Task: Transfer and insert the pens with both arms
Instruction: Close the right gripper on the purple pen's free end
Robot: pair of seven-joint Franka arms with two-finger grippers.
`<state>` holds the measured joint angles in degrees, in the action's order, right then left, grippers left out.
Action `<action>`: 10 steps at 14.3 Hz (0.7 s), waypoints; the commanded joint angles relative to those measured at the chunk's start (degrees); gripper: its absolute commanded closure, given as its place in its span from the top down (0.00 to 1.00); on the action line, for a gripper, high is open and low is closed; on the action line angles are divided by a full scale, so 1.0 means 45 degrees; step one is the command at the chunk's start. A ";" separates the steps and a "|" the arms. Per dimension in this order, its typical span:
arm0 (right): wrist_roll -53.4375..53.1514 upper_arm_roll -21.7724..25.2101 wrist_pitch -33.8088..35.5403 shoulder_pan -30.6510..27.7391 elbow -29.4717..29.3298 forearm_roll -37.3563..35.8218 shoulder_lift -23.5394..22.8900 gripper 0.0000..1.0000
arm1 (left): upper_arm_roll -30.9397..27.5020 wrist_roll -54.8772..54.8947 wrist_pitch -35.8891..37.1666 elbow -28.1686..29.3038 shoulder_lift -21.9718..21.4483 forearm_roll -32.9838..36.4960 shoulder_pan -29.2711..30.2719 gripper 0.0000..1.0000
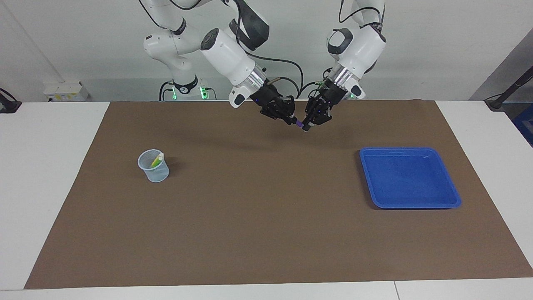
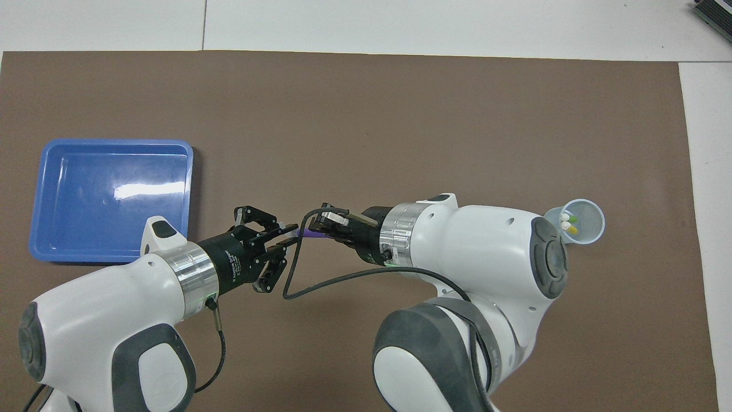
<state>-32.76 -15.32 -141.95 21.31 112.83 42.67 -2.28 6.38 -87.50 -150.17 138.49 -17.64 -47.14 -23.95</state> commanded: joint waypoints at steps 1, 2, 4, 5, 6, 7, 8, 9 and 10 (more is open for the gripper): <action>0.0347 -0.0072 0.0118 -0.0186 0.0220 0.0088 0.0272 0.00 | 0.0009 0.0108 -0.0105 0.0376 -0.0417 -0.0209 -0.0028 0.17; 0.0347 -0.0072 0.0118 -0.0186 0.0220 0.0088 0.0272 0.00 | 0.0009 0.0089 -0.0105 0.0376 -0.0475 -0.0209 -0.0028 0.20; 0.0347 -0.0072 0.0118 -0.0186 0.0220 0.0088 0.0272 0.00 | 0.0009 0.0069 -0.0066 0.0376 -0.0495 -0.0209 -0.0028 0.38; 0.0347 -0.0072 0.0118 -0.0186 0.0220 0.0088 0.0272 0.00 | 0.0009 0.0088 -0.0066 0.0376 -0.0514 -0.0209 -0.0028 0.41; 0.0347 -0.0072 0.0118 -0.0186 0.0220 0.0088 0.0272 0.00 | 0.0009 0.0088 -0.0066 0.0376 -0.0515 -0.0209 -0.0028 0.55; 0.0347 -0.0072 0.0118 -0.0186 0.0220 0.0088 0.0272 0.00 | 0.0009 0.0088 -0.0066 0.0376 -0.0515 -0.0209 -0.0028 0.57; 0.0347 -0.0072 0.0118 -0.0186 0.0220 0.0088 0.0272 0.00 | 0.0009 0.0088 -0.0066 0.0376 -0.0534 -0.0209 -0.0028 0.58; 0.0347 -0.0072 0.0118 -0.0186 0.0220 0.0088 0.0272 0.00 | 0.0009 0.0088 -0.0066 0.0376 -0.0534 -0.0209 -0.0028 0.62; 0.0366 -0.0072 0.0138 -0.0186 0.0220 0.0088 0.0272 0.00 | 0.0009 0.0088 -0.0066 0.0376 -0.0534 -0.0209 -0.0028 0.68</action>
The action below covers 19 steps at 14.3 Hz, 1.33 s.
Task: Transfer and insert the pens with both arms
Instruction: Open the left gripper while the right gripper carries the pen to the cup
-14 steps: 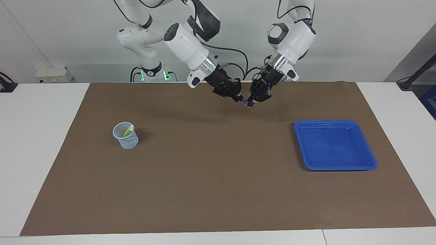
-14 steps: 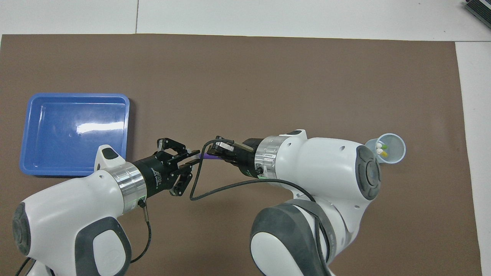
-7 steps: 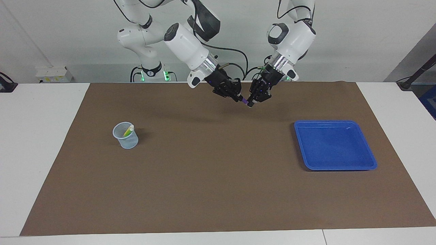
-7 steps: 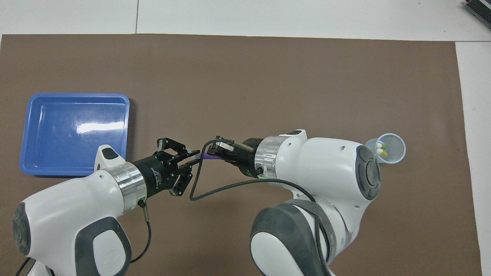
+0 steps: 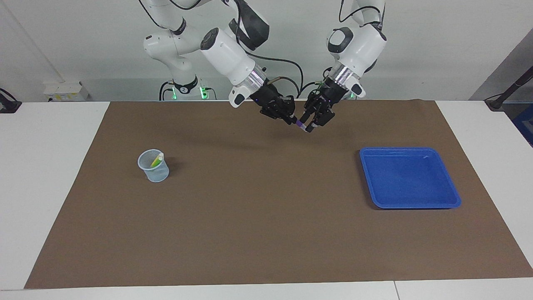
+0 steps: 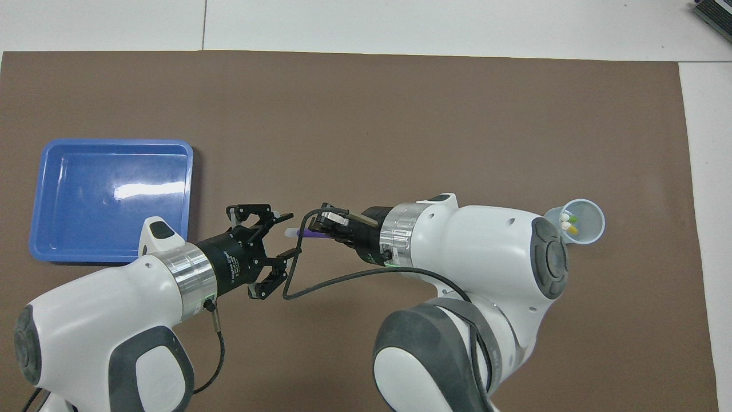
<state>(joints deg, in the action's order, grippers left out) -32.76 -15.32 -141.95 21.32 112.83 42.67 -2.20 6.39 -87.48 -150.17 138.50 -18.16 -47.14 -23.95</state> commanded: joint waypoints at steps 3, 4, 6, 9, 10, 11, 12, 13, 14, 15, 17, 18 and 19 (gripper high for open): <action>0.0657 -0.0033 0.0682 -0.0477 0.0201 -0.0377 0.0255 0.00 | 0.0007 0.0084 -0.0048 0.0376 -0.0457 -0.0208 -0.0009 0.72; 0.0968 -0.0033 0.1149 -0.0692 0.0162 -0.1019 0.0255 0.00 | 0.0007 0.0084 -0.0048 0.0376 -0.0457 -0.0209 -0.0009 0.81; 0.1613 -0.0033 0.2145 -0.1219 0.0064 -0.2153 0.0255 0.00 | -0.0013 0.0258 -0.0048 0.0395 -0.0457 -0.0189 0.0030 0.88; 0.3678 -0.0033 0.3745 -0.2213 0.0045 -0.3463 0.0392 0.00 | -0.0013 0.0823 -0.0048 0.0472 -0.0477 -0.0189 0.0148 0.91; 0.4460 -0.0033 0.4370 -0.2565 0.0045 -0.3873 0.0508 0.00 | -0.0013 0.1155 -0.0028 0.0551 -0.0535 -0.0189 0.0148 0.91; 0.5144 -0.0033 0.4976 -0.2975 0.0045 -0.4360 0.0644 0.00 | -0.0032 0.1815 0.0185 0.0648 -0.0632 -0.0189 0.0148 0.90; 0.5905 -0.0033 0.5697 -0.3443 0.0006 -0.4906 0.0800 0.00 | -0.0052 0.3253 0.0786 0.0746 -0.0768 -0.0189 0.0283 0.90; 0.6764 -0.0014 0.6478 -0.3815 -0.0052 -0.5434 0.0976 0.00 | -0.0033 0.4466 0.1585 0.0785 -0.0944 -0.0170 0.0787 0.89; 0.7623 -0.0014 0.7027 -0.4205 -0.0072 -0.5961 0.1152 0.00 | -0.0052 0.5580 0.2405 0.0766 -0.0984 -0.0111 0.1140 0.89; 0.8656 0.0006 0.7593 -0.4654 -0.0150 -0.6450 0.1347 0.00 | -0.0071 0.6926 0.3187 0.0766 -0.1101 -0.0053 0.1414 0.89; 1.0882 0.0064 0.8959 -0.5610 -0.0500 -0.7310 0.1698 0.00 | -0.0033 0.9487 0.4885 0.0766 -0.1354 0.0219 0.2350 0.89; 1.1879 0.0065 0.9391 -0.6138 -0.0580 -0.7740 0.1894 0.00 | -0.0033 1.0329 0.5571 0.0689 -0.1375 0.0840 0.2645 0.89; 1.2914 0.0065 0.9666 -0.6723 -0.0580 -0.8073 0.2050 0.00 | -0.0033 1.1014 0.6080 0.0630 -0.1375 0.1639 0.2899 0.89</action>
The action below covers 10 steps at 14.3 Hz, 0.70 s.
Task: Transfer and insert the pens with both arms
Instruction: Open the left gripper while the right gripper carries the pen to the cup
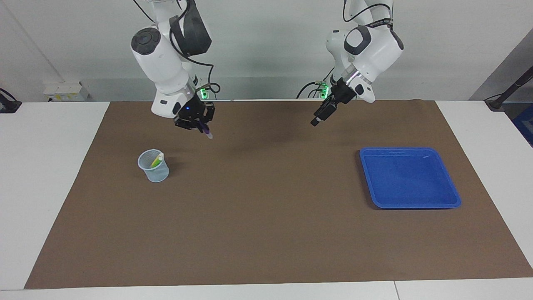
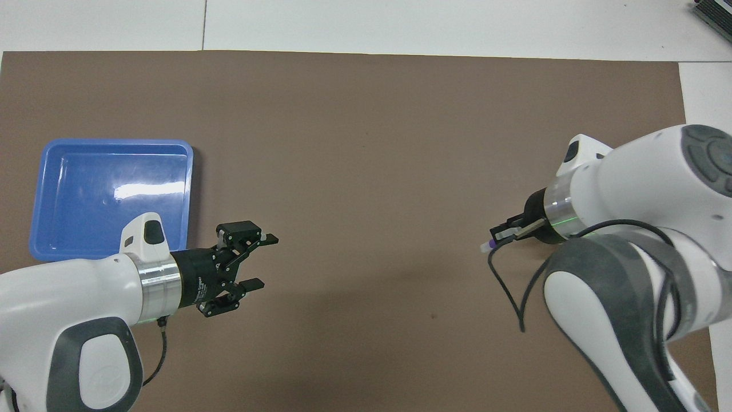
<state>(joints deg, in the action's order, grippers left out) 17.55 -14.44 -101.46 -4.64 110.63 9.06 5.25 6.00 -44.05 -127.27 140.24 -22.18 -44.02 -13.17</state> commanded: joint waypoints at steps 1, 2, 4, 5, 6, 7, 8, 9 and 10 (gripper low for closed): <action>0.2788 -0.0111 0.0827 -0.1444 -0.0092 -0.0838 0.0433 0.00 | 0.0054 0.1894 0.1345 0.0203 -0.0482 0.1399 0.0659 0.89; 0.3708 -0.0111 0.0810 -0.1836 -0.0092 -0.1188 0.0492 0.00 | 0.0035 0.2576 0.1697 0.0183 -0.0482 0.1694 0.0854 0.89; 0.5039 -0.0131 0.0402 -0.2384 0.0141 -0.2125 0.0531 0.00 | 0.0035 0.4137 0.2691 -0.0049 -0.0482 0.2454 0.1574 0.89; 0.5586 -0.0131 -0.0103 -0.2696 0.0394 -0.2207 0.0628 0.00 | 0.0054 0.4822 0.3160 -0.0206 -0.0482 0.2864 0.1926 0.89; 0.5863 -0.0150 -0.0766 -0.2815 0.0764 -0.2227 0.0687 0.00 | 0.0054 0.5699 0.3494 -0.0343 -0.0462 0.3332 0.2259 0.89; 0.5923 -0.0150 -0.1488 -0.2817 0.1173 -0.2227 0.0765 0.00 | 0.0035 0.6520 0.3748 -0.0421 -0.0443 0.3666 0.2649 0.89; 0.5905 -0.0150 -0.1766 -0.2817 0.1313 -0.2227 0.0804 0.00 | 0.0054 0.7263 0.3964 -0.0480 -0.0443 0.4017 0.3001 0.89; 0.5885 -0.0150 -0.1885 -0.2817 0.1353 -0.2208 0.0824 0.00 | 0.0054 0.8024 0.4140 -0.0693 -0.0365 0.4523 0.3313 0.89; 0.5943 -0.0150 -0.2369 -0.2855 0.1469 -0.2208 0.0786 0.00 | 0.0054 0.8631 0.4316 -0.0908 -0.0306 0.5031 0.3626 0.89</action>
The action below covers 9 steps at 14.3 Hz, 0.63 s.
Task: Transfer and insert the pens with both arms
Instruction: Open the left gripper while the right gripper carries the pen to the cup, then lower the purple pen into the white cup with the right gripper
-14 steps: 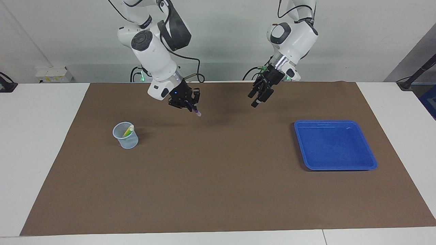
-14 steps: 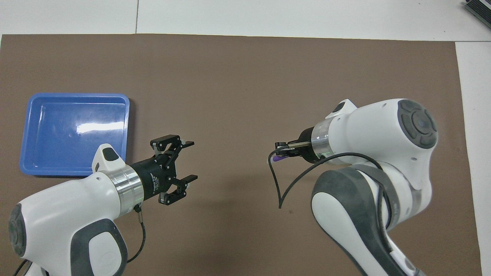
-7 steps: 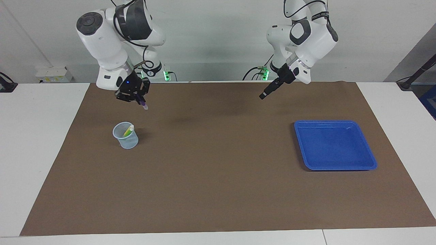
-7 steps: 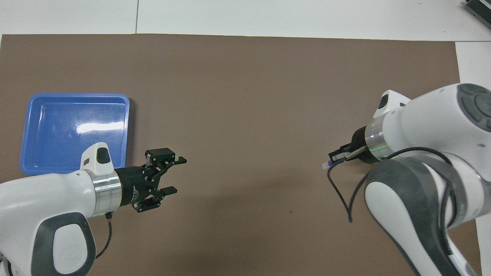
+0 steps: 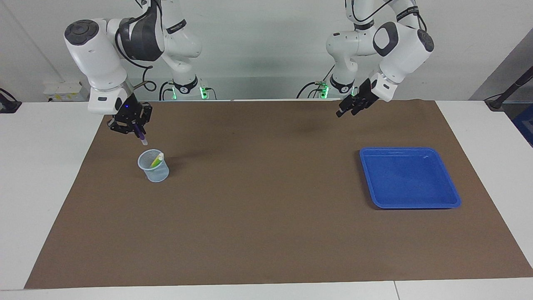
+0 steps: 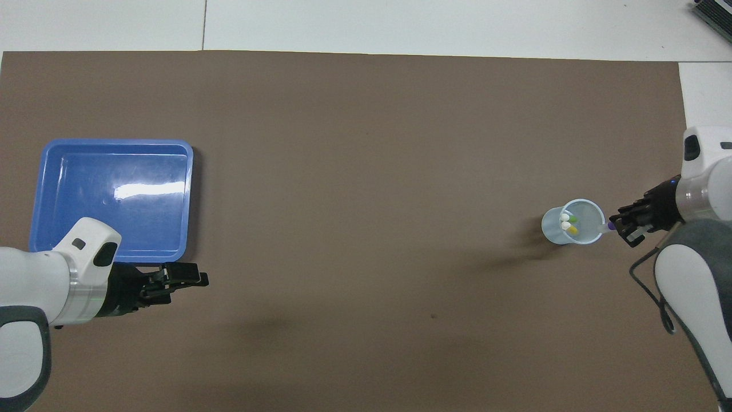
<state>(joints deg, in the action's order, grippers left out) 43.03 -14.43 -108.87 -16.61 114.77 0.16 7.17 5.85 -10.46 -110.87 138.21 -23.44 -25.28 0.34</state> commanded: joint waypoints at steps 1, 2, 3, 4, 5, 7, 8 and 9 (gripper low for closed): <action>0.0437 -0.0152 -0.1269 -0.0409 0.0763 -0.0230 0.0301 0.00 | 0.0087 0.1675 0.0808 -0.0691 -0.0006 0.1316 0.0880 0.90; 0.0593 -0.0152 -0.1623 -0.0604 0.0862 -0.0230 0.0262 0.00 | 0.0087 0.2047 0.0867 -0.0886 0.0052 0.1707 0.1095 0.91; 0.0517 -0.0152 -0.1800 -0.0606 0.1017 -0.0230 0.0242 0.00 | 0.0067 0.2225 0.0945 -0.1178 0.0226 0.2079 0.1252 1.00; 0.0439 -0.0152 -0.2247 -0.0626 0.1290 -0.0114 0.0203 0.00 | 0.0067 0.2246 0.1120 -0.1607 0.0441 0.2489 0.1350 1.00; 0.0438 -0.0152 -0.2754 -0.0645 0.1641 -0.0016 0.0067 0.00 | 0.0048 0.2285 0.1296 -0.2094 0.0694 0.2937 0.1390 1.00; 0.0303 -0.0152 -0.3052 -0.0684 0.1859 0.0314 -0.0148 0.00 | 0.0028 0.2421 0.1745 -0.3245 0.1280 0.3584 0.1409 1.00; -0.0008 -0.0152 -0.3072 -0.0685 0.1878 0.0723 -0.0188 0.00 | 0.0009 0.2480 0.1902 -0.3774 0.1553 0.3799 0.1429 1.00; -0.0339 -0.0152 -0.3110 -0.0685 0.1859 0.0882 -0.0362 0.00 | -0.0011 0.2577 0.2019 -0.4282 0.1769 0.4053 0.1429 1.00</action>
<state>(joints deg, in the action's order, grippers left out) 43.15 -14.41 -121.74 -18.54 122.42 2.00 5.92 5.69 -0.38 -104.89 125.23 -19.41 -9.61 6.05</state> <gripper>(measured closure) 0.819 0.000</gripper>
